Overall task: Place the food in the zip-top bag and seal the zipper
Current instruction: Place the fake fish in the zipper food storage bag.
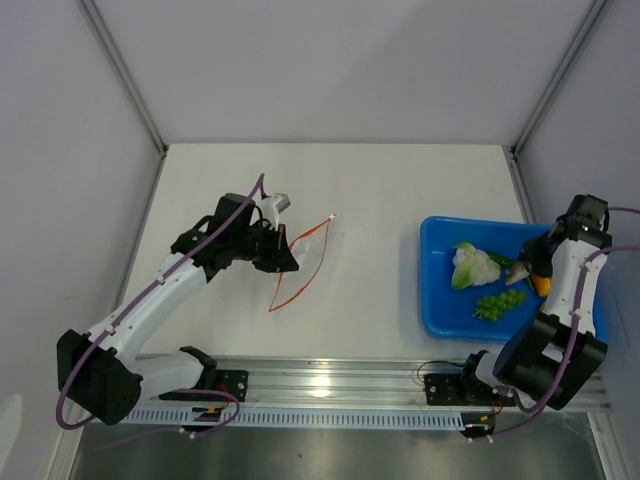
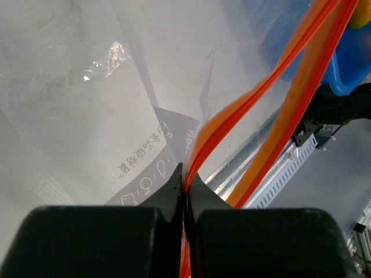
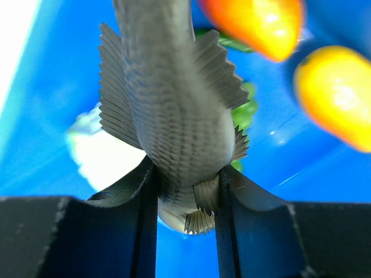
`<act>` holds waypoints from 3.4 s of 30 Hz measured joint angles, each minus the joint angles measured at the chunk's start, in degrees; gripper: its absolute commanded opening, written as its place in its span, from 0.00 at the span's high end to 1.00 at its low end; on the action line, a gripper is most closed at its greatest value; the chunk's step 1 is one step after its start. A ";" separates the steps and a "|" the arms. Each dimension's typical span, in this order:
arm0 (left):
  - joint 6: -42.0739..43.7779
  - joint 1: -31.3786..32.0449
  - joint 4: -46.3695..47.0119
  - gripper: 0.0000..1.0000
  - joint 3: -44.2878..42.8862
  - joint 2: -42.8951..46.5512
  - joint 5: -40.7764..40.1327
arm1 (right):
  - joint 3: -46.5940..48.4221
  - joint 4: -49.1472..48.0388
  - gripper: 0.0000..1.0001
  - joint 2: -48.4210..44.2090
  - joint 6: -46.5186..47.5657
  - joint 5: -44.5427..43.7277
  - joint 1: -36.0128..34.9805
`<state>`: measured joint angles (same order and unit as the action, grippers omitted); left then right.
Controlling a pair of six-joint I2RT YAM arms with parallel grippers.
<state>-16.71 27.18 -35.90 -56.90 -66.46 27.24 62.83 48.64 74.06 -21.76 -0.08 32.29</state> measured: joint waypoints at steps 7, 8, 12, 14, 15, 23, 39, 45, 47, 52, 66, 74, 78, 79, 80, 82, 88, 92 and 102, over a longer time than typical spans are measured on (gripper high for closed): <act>-2.86 0.00 1.49 1.00 0.17 -0.68 0.04 | 10.75 6.93 1.00 0.72 -7.74 0.83 -18.08; -3.34 0.00 1.60 0.99 0.17 -1.07 0.07 | 12.39 7.67 1.00 1.44 -9.07 1.49 -21.18; -5.62 0.00 2.12 1.00 0.17 -4.00 0.24 | 19.52 11.19 1.00 6.38 -12.61 3.76 -31.63; -6.32 0.00 2.19 1.00 0.17 -5.22 0.22 | 22.45 13.07 1.00 9.14 -13.46 5.46 -35.34; -6.64 0.00 2.23 0.99 0.17 -5.68 0.20 | 24.06 14.47 1.00 10.78 -13.77 6.67 -37.11; -7.91 0.00 2.34 0.99 0.15 -6.14 -1.22 | 38.60 25.03 1.00 20.74 -13.53 14.78 -45.33; -8.28 0.02 -1.14 0.99 -3.67 -6.21 -9.73 | 51.08 27.65 1.00 28.26 -8.87 20.50 -65.57; -8.41 0.02 -3.54 0.99 -9.94 -8.33 -16.81 | 51.08 27.76 1.00 28.24 -6.86 14.62 -69.42; -8.72 0.02 -4.92 1.00 -12.85 -10.16 -19.32 | 51.08 27.78 1.00 28.24 -6.34 12.74 -72.37; -8.94 0.02 -7.87 0.99 -18.93 -15.30 -23.74 | 50.95 27.80 1.00 28.24 -5.31 10.21 -78.99; -10.80 0.94 -11.67 1.00 -19.65 -18.78 -26.03 | 49.77 28.00 1.00 32.33 -5.09 10.01 -81.59; -10.80 2.08 -11.96 1.00 -20.17 -19.69 -26.05 | 49.77 28.00 1.00 35.41 -4.46 10.62 -83.06; -10.80 2.25 -12.13 1.00 -20.17 -19.69 -26.03 | 49.77 28.00 1.00 36.57 -4.98 10.36 -83.06; -10.80 2.27 -12.13 0.99 -20.17 -19.69 -26.01 | 49.77 27.98 1.00 36.85 -5.07 10.27 -83.03; -10.80 2.34 -12.17 0.99 -20.17 -19.69 -26.01 | 49.77 28.00 1.00 37.29 -5.27 10.01 -82.86; -10.80 2.47 -12.28 0.99 -20.17 -19.69 -26.01 | 49.72 27.98 1.00 38.10 -5.73 9.73 -82.29; -10.86 3.43 -12.26 0.99 -20.17 -20.04 -25.29 | 49.68 27.98 1.00 40.09 -6.67 9.60 -78.84; -11.28 3.85 -12.11 0.99 -20.17 -22.53 -23.43 | 49.72 27.98 1.00 41.77 -6.67 10.14 -76.74; -11.80 3.98 -11.15 1.00 -21.00 -29.14 -13.31 | 46.47 27.69 1.00 44.13 -6.58 10.12 -76.35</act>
<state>-28.51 31.16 -47.05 -77.91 -95.59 13.93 109.30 76.34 118.19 -28.34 10.04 -44.05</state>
